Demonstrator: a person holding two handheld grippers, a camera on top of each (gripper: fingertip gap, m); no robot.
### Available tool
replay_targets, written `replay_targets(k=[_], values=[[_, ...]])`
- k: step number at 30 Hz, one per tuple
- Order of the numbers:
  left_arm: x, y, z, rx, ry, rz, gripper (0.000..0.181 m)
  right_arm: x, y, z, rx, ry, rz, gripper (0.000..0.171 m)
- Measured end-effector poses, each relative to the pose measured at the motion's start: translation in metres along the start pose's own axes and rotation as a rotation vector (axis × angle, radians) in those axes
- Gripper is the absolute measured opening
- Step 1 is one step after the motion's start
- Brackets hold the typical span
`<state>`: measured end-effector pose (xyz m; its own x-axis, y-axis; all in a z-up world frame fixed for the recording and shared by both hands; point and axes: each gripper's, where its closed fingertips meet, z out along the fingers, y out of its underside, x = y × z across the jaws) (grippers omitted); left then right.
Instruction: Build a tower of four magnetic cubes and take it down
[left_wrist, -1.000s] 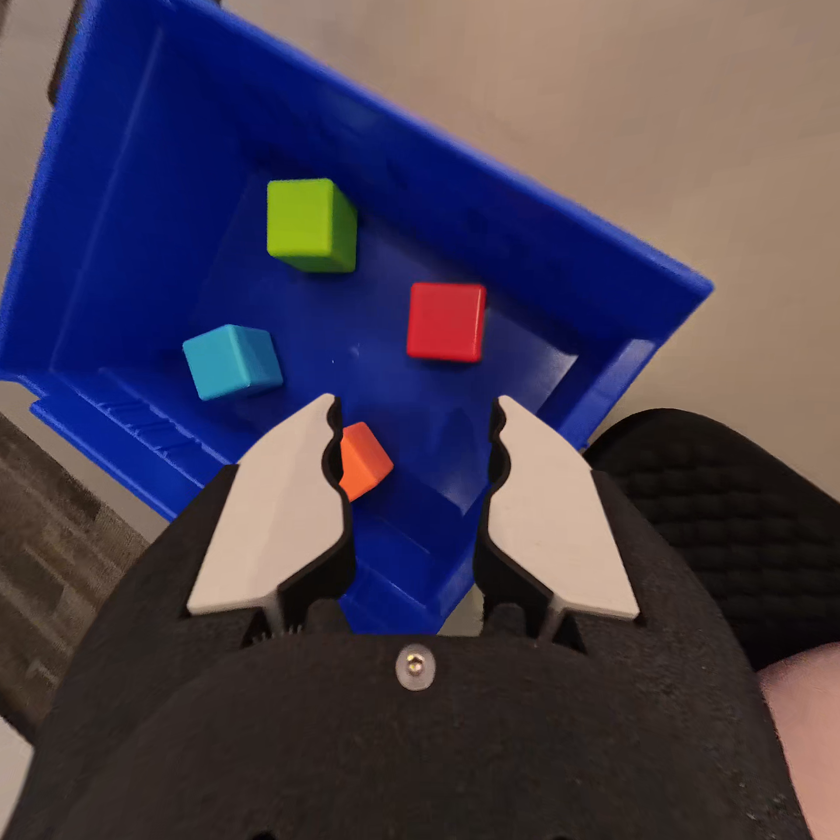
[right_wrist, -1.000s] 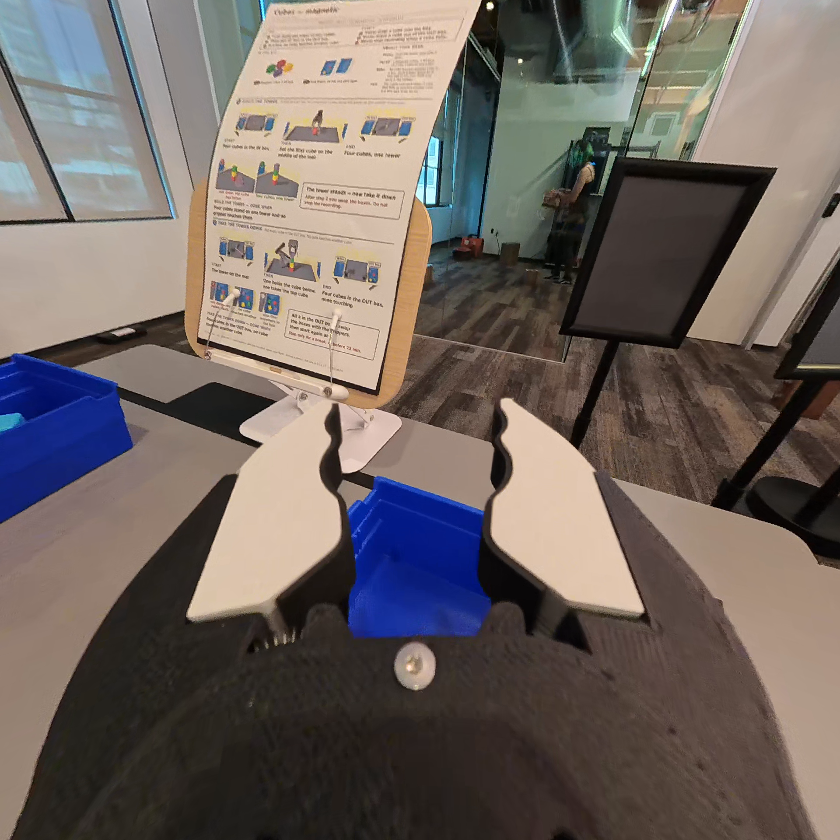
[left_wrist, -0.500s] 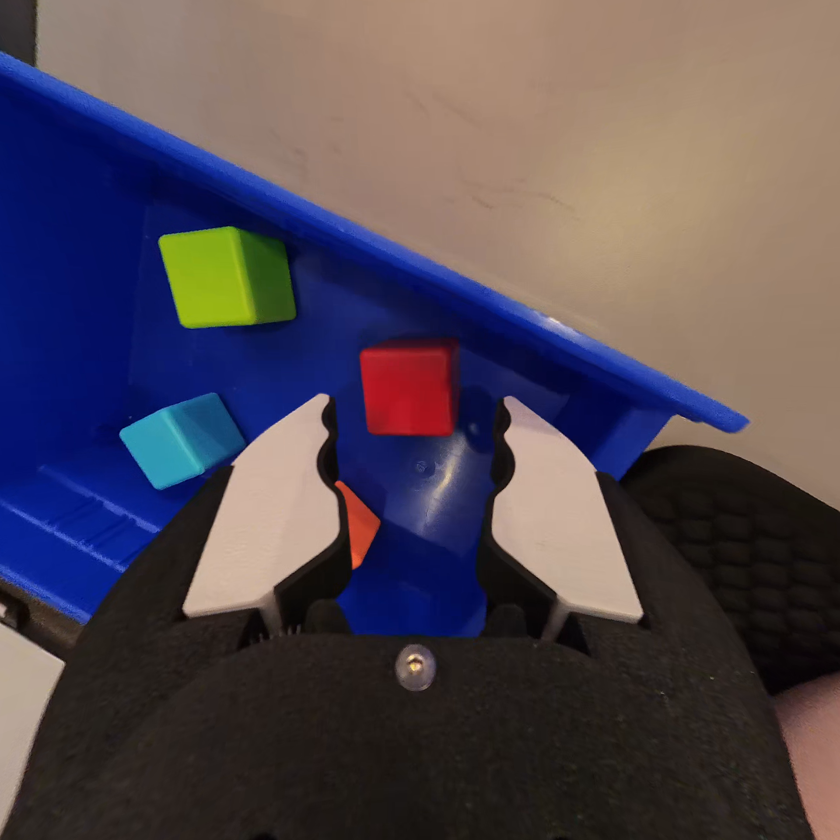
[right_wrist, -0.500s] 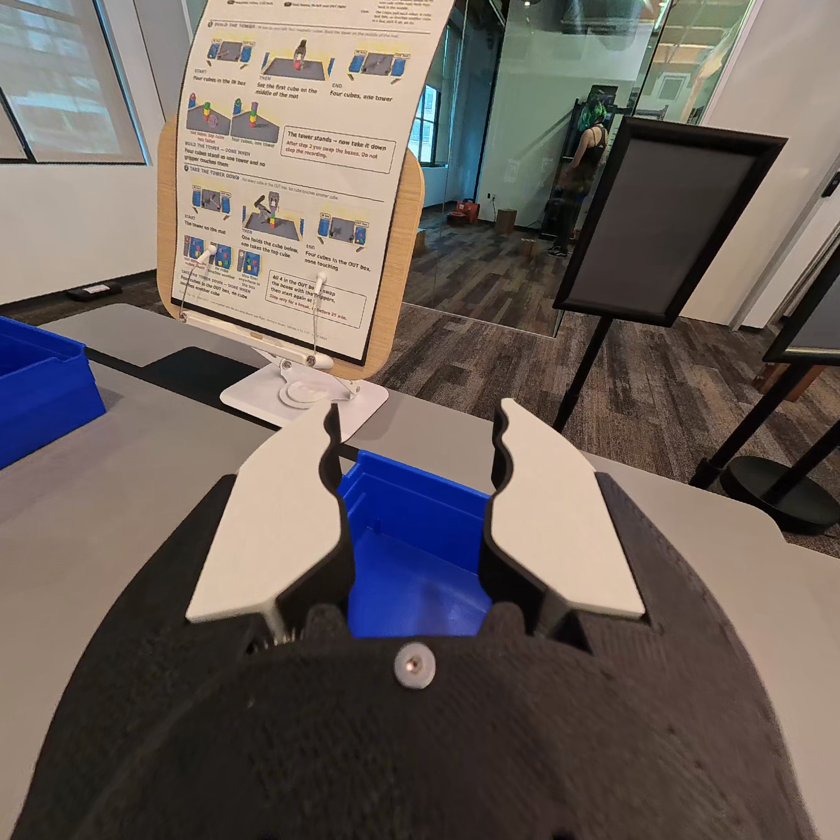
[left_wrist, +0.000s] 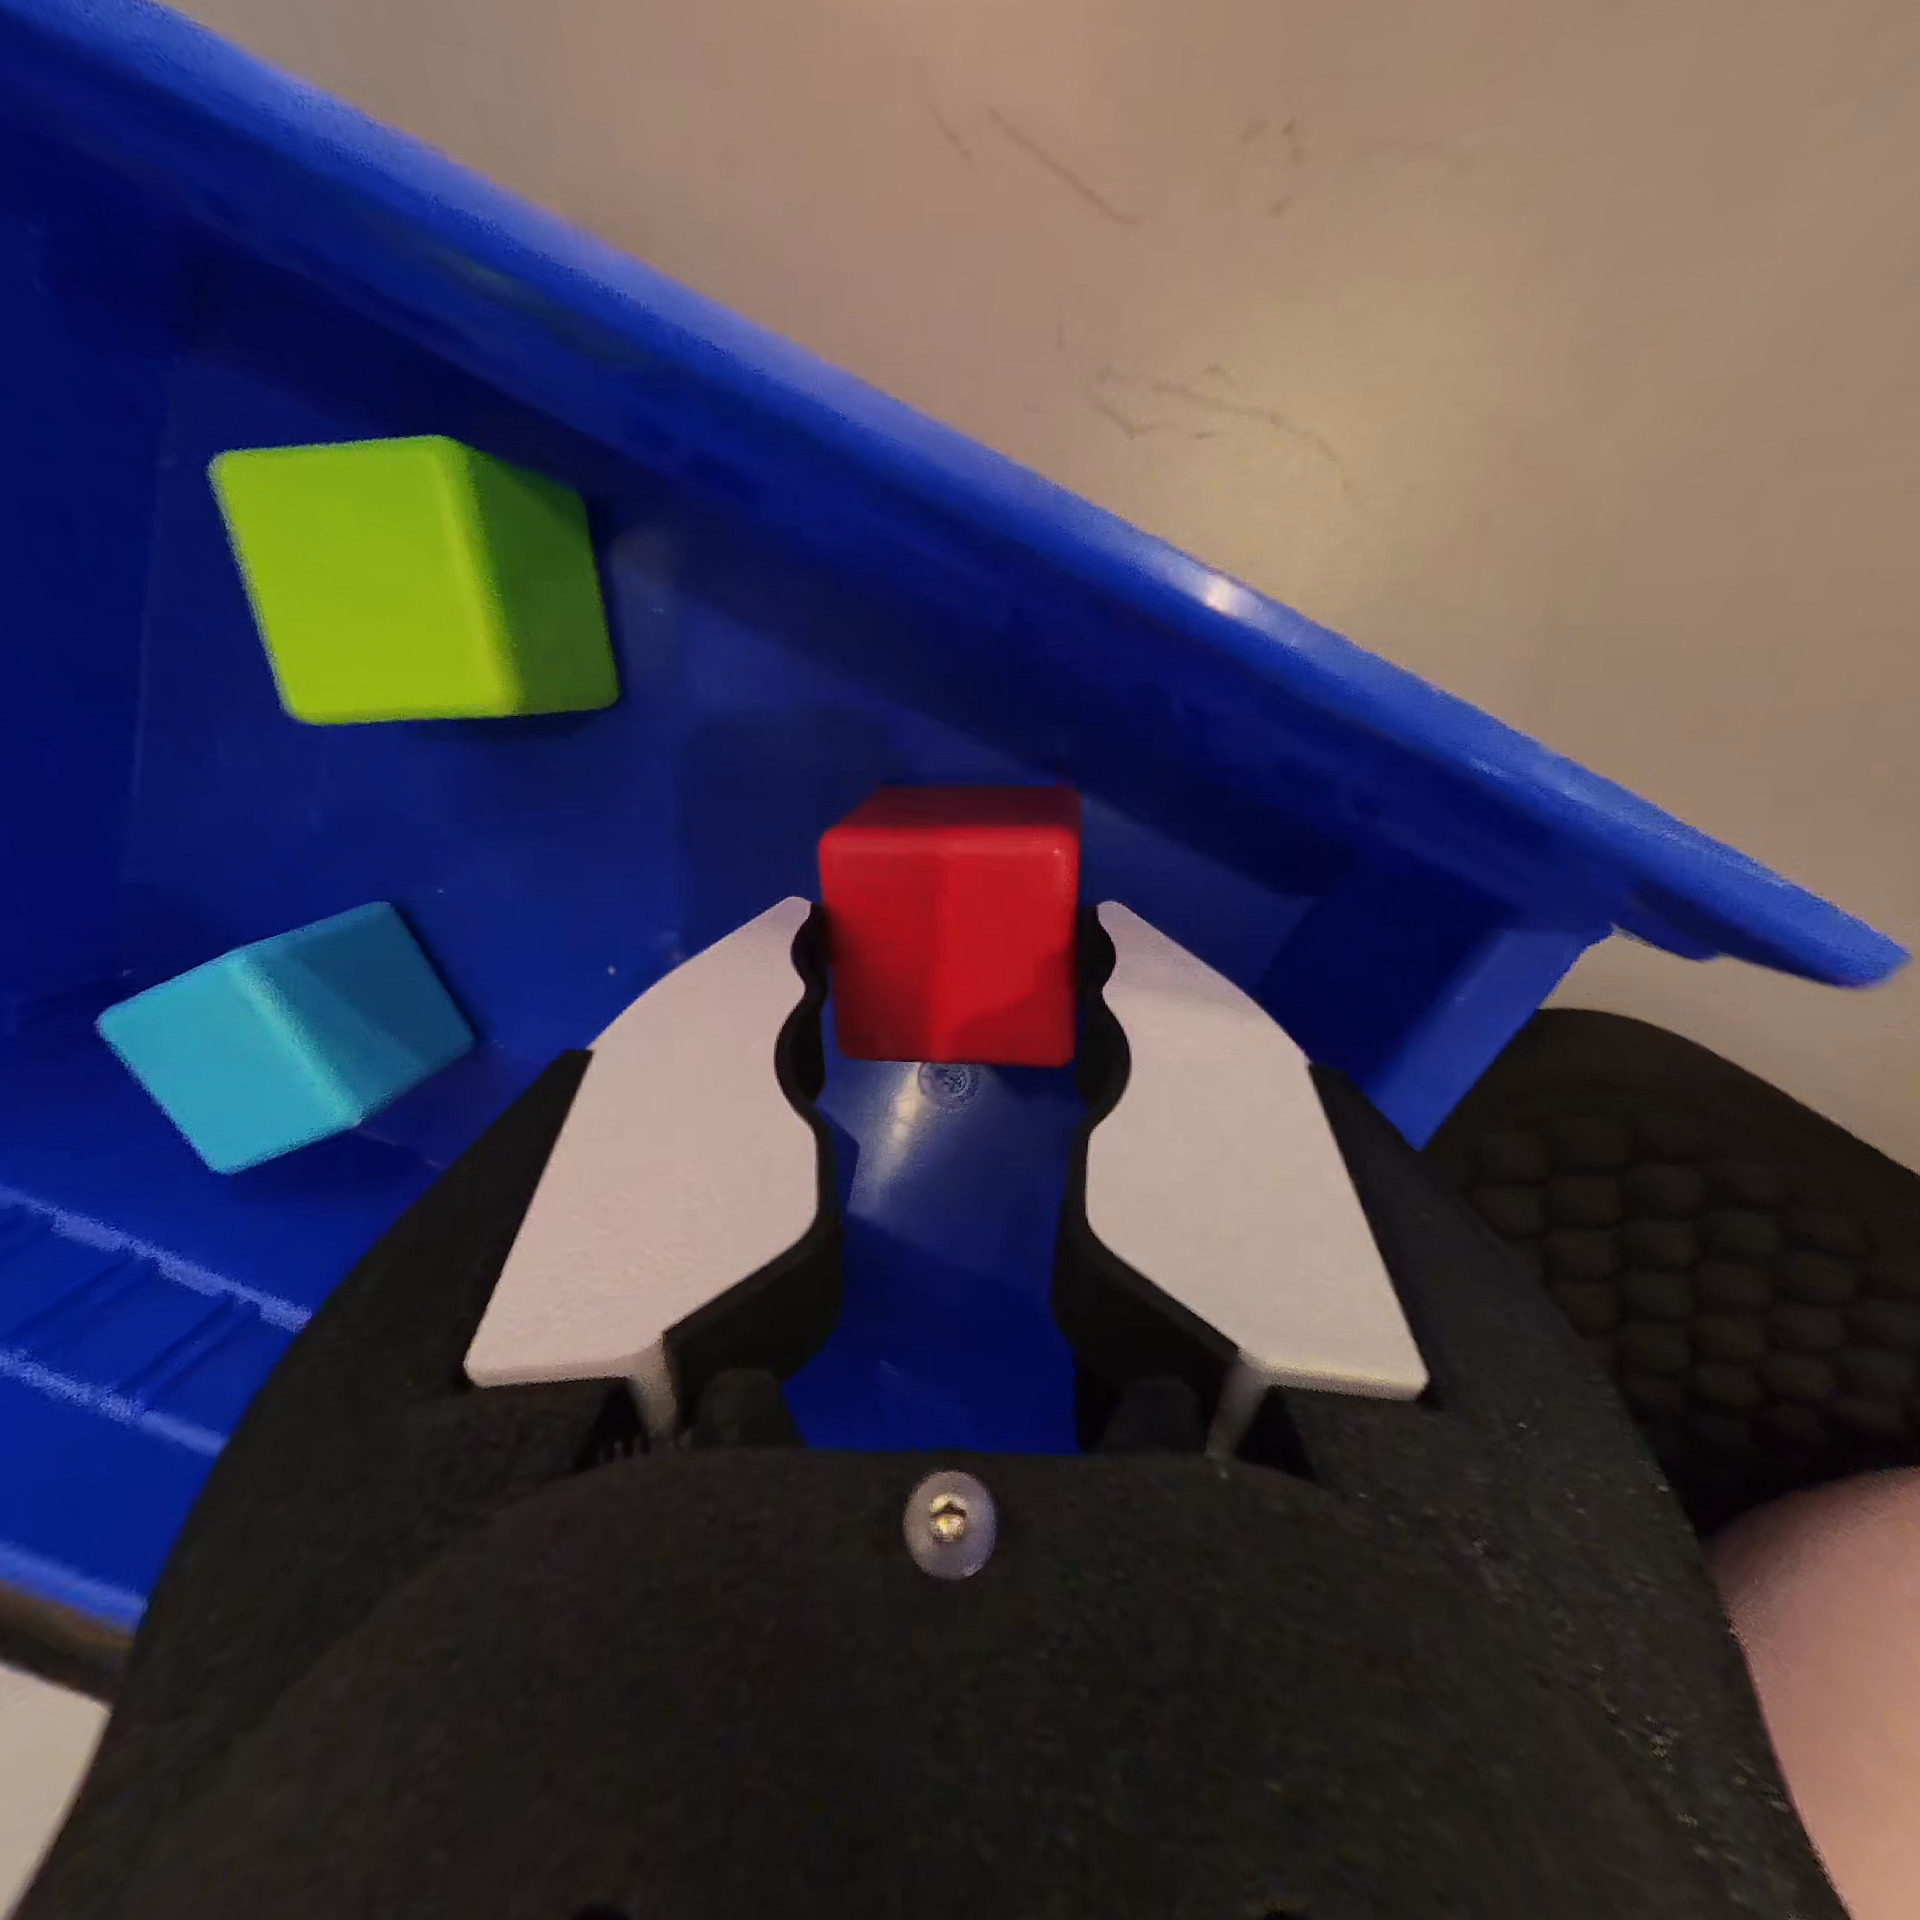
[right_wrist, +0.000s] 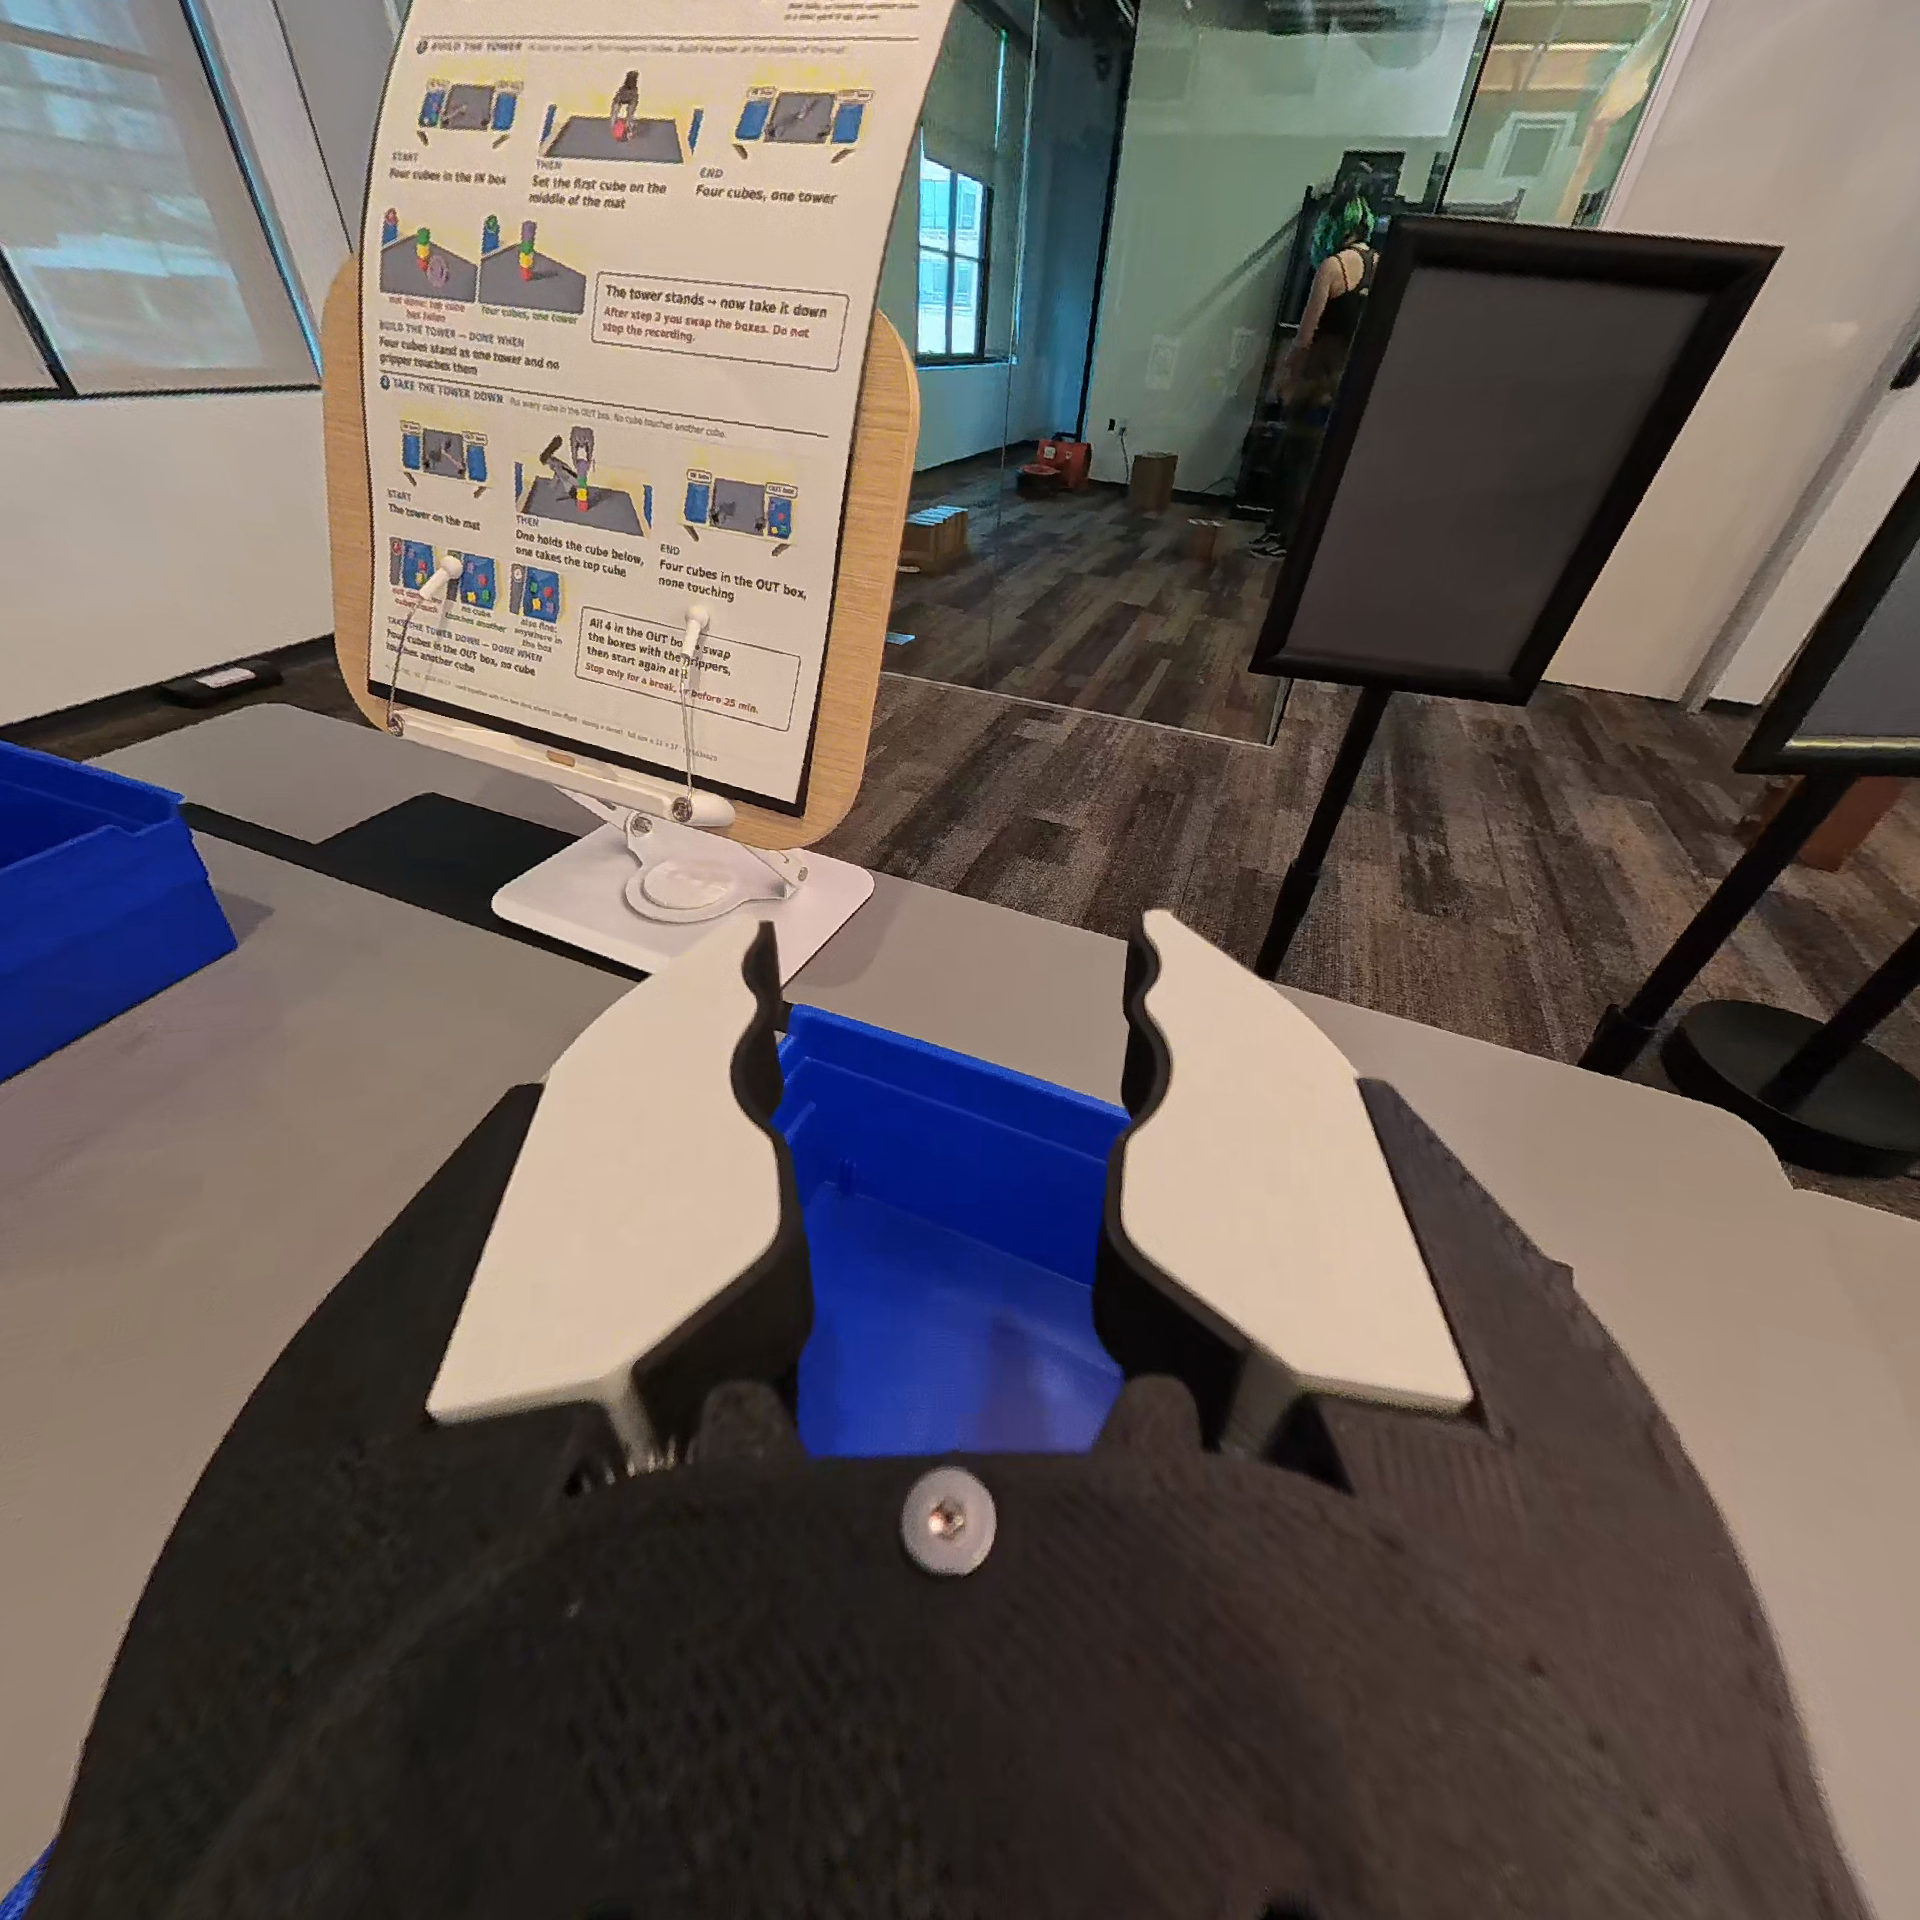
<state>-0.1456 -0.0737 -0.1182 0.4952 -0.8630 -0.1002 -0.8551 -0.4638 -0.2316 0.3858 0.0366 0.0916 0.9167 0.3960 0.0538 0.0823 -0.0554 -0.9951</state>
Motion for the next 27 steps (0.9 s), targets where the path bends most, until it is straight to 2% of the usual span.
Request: replay_targets(k=[3,7,9,12,15,19,23,27], values=[[-0.008,-0.007,-0.029,0.109,-0.065,-0.020,0.046,0.007,0.003,-0.002,-0.003,0.009,0.015,0.065],[-0.019,-0.014,-0.090,0.248,-0.273,-0.025,0.046,0.012,0.005,-0.005,0.003,0.000,0.054,0.065],[-0.008,-0.039,-0.123,0.408,-0.332,0.039,0.046,0.014,0.004,-0.006,0.012,-0.005,0.067,0.064],[0.038,-0.092,-0.141,0.583,-0.242,0.233,0.046,0.016,0.002,-0.006,0.026,-0.012,0.079,0.063],[0.065,-0.142,-0.129,0.586,-0.182,0.366,0.045,0.014,0.003,-0.005,0.024,-0.025,0.082,0.063],[0.085,-0.196,-0.076,0.456,-0.082,0.452,0.045,0.012,0.006,-0.002,0.010,-0.033,0.071,0.063],[0.093,-0.219,-0.017,0.344,0.015,0.479,0.045,0.010,0.006,0.000,0.004,-0.047,0.064,0.063],[0.092,-0.223,0.025,0.252,0.052,0.484,0.045,0.012,0.007,-0.001,0.003,-0.058,0.068,0.063]])
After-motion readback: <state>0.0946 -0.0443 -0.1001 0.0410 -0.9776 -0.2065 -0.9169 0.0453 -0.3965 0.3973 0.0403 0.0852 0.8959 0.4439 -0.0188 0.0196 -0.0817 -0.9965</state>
